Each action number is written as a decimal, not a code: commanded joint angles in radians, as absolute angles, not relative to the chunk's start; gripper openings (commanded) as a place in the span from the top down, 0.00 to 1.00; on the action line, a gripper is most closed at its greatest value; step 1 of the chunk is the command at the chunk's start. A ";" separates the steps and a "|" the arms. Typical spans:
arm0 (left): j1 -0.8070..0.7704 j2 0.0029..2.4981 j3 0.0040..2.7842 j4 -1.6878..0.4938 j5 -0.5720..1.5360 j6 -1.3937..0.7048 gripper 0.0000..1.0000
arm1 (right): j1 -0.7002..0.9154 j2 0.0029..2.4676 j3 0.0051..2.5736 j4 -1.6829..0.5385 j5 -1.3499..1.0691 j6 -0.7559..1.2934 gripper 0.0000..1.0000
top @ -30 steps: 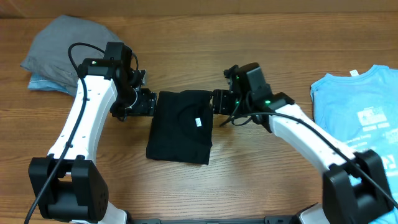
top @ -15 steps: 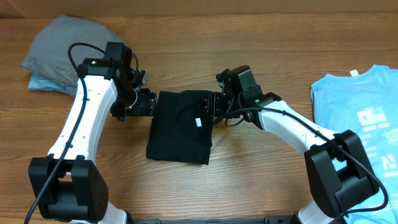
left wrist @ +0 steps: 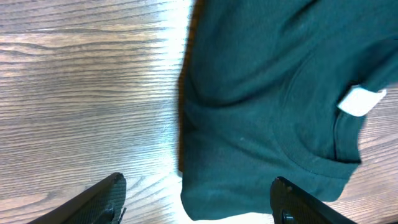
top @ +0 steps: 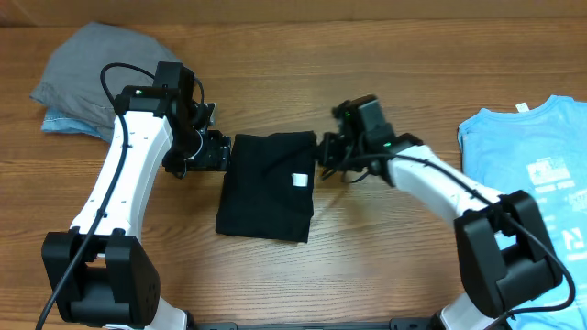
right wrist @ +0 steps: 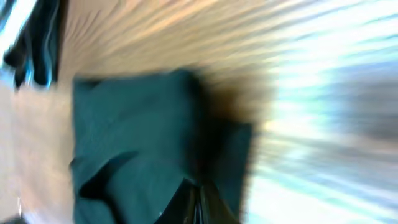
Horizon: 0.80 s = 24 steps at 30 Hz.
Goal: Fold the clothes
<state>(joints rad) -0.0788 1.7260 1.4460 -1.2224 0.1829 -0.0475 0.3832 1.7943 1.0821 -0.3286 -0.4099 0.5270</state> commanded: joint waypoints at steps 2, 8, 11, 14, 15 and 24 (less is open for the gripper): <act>-0.077 1.726 1.444 -1.222 0.184 -0.030 0.23 | 0.289 1.784 1.095 -0.318 -0.398 0.502 0.80; -0.077 1.726 1.444 -1.222 0.184 -0.030 0.23 | 0.248 1.784 1.095 -0.372 -0.690 0.404 0.54; -0.077 1.726 1.443 -1.223 0.184 -0.030 0.23 | 0.301 1.784 1.095 -0.434 -0.777 0.345 0.65; -0.077 1.726 1.440 -1.227 0.184 -0.030 0.37 | 0.363 1.784 1.094 -0.521 -0.728 0.344 0.78; -0.078 1.726 1.435 -1.230 0.185 -0.030 0.46 | 0.386 1.785 1.093 -0.554 -0.715 0.344 0.80; -0.079 1.727 1.205 -1.126 0.275 -0.030 0.70 | 0.486 1.787 1.016 -0.602 -0.648 0.531 0.85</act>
<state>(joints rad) -0.0788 1.7260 1.3087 -1.1683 0.2062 -0.0422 0.4786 1.7947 1.0622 -0.6125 -0.6807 0.4252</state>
